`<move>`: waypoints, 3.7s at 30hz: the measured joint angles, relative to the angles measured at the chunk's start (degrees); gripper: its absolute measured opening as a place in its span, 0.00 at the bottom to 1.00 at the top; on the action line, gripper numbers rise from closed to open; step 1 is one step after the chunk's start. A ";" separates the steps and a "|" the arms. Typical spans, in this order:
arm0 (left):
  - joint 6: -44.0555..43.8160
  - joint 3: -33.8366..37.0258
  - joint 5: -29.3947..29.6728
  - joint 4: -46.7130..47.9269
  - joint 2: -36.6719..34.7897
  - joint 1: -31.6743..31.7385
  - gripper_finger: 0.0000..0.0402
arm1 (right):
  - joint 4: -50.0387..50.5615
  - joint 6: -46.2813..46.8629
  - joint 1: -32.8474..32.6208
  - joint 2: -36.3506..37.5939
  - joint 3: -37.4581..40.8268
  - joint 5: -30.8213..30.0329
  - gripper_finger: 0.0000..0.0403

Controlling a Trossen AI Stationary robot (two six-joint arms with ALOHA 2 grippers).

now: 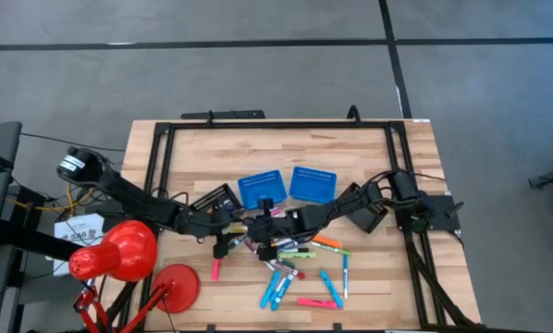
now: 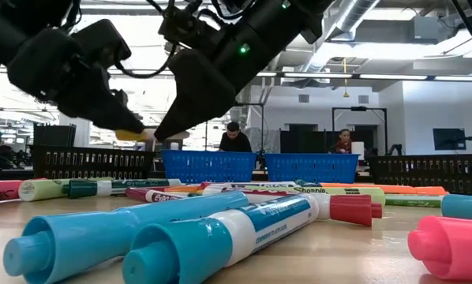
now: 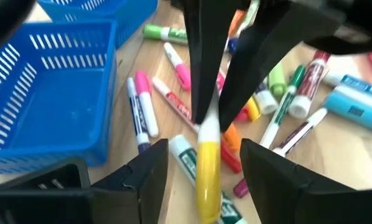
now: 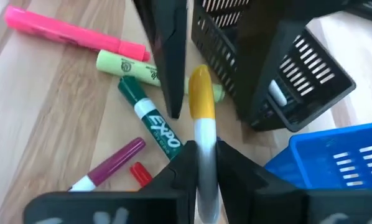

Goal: Pick & Place Markers
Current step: Put the yellow water marker into the left black bin, then put the orange water marker into the left black bin

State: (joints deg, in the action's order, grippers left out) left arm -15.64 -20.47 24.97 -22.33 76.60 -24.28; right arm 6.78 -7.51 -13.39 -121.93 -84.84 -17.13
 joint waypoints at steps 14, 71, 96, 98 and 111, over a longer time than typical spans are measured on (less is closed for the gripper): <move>0.22 0.00 0.17 -1.62 1.34 0.01 0.27 | 0.03 -0.42 -0.02 0.00 0.00 -0.05 0.11; -19.43 3.30 9.72 37.76 -22.07 4.67 0.21 | 15.02 11.00 1.16 0.00 -0.07 -0.71 0.40; -8.60 3.32 9.73 18.31 -22.93 5.96 0.30 | 12.85 10.09 1.83 -3.08 -0.17 11.40 0.34; -8.59 3.32 9.72 18.39 -22.86 5.95 0.30 | 11.94 10.12 2.18 -3.81 -0.21 11.85 0.33; -8.69 3.32 9.43 17.63 -22.87 5.90 0.30 | 10.31 10.08 2.78 -3.81 -0.11 14.24 0.07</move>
State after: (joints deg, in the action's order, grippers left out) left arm -24.33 -17.15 34.40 -4.70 53.72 -18.39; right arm 17.09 2.57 -10.61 -125.74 -84.95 -2.89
